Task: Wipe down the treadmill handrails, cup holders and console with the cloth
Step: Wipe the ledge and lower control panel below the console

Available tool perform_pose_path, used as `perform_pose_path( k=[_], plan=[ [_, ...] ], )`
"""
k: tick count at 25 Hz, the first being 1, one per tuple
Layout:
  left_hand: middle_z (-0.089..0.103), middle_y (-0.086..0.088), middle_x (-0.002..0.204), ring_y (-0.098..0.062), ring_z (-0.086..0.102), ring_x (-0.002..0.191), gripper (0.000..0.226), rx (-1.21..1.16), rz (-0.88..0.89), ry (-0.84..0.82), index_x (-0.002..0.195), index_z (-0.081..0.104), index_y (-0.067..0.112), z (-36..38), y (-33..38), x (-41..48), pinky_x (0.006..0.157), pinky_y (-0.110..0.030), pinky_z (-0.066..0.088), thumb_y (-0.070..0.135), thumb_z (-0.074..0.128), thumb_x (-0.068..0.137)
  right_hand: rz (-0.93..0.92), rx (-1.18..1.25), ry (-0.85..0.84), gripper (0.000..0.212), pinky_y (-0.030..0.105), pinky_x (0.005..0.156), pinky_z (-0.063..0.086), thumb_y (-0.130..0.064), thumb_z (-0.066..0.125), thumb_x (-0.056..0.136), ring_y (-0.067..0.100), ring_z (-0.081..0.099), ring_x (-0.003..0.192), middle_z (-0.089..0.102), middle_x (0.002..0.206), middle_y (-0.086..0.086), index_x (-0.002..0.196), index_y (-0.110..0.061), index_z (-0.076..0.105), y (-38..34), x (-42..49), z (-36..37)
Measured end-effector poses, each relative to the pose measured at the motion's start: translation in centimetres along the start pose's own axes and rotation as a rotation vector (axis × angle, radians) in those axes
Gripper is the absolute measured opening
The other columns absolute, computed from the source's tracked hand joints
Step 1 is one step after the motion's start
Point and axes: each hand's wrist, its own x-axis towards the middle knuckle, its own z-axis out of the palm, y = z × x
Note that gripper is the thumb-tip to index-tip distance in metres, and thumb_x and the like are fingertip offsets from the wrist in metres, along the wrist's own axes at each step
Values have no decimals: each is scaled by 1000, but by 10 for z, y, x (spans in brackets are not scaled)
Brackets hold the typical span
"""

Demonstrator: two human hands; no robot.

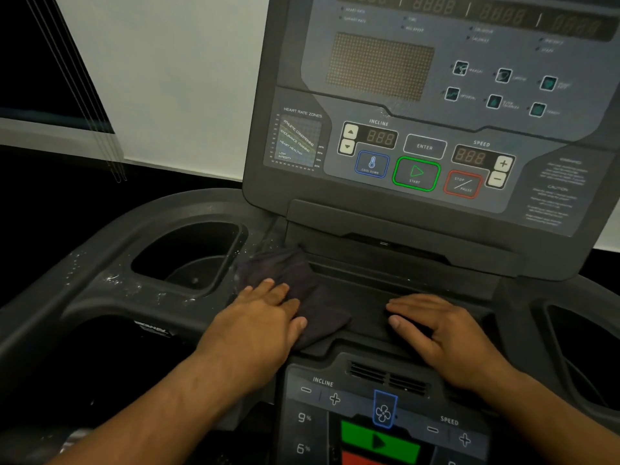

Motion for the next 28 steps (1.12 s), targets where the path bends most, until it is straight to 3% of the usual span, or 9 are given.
perform_pose_path(
  k=[6,10,15,20,26,28],
  plan=[
    [-13,-11,162,-29,-8,150,66,34,-237,-128,156,4,14,-3,6,29,122,-44,3,51,14,102,33,42,21,41,9,100,36,-52,50,90,-5,57,110,69,111,-18,111,-26,74,-1,-1,3],
    [-16,-13,161,-32,-7,150,81,-64,-359,-123,154,-10,9,-4,5,57,122,-45,3,59,23,99,66,27,-2,45,6,100,32,-57,47,90,-5,56,113,68,113,-20,114,-28,72,-1,-2,3],
    [-12,-16,162,-33,-3,150,83,-155,-317,-96,153,-9,7,-11,-25,93,122,-45,5,57,29,99,92,21,-7,48,5,99,31,-58,45,89,-6,55,112,67,114,-20,116,-28,71,-1,-1,4],
    [-9,-12,163,-30,0,150,68,-221,-309,-29,154,-8,12,4,-25,65,122,-43,9,44,24,104,58,12,-20,47,24,100,43,-56,46,90,1,58,112,69,115,-15,116,-26,71,1,-3,4],
    [-5,-11,164,-28,2,150,64,-261,-372,-40,155,-4,12,11,-22,28,120,-42,11,43,20,104,67,2,-15,44,6,96,34,-54,49,87,-3,57,106,69,112,-14,111,-26,74,-4,1,2],
    [-4,-11,164,-29,1,150,68,-243,-343,-21,155,-5,12,12,-28,43,122,-43,8,45,23,103,86,13,-23,46,7,95,33,-56,49,86,-2,57,107,67,113,-17,112,-28,73,-5,1,0]
  ],
)
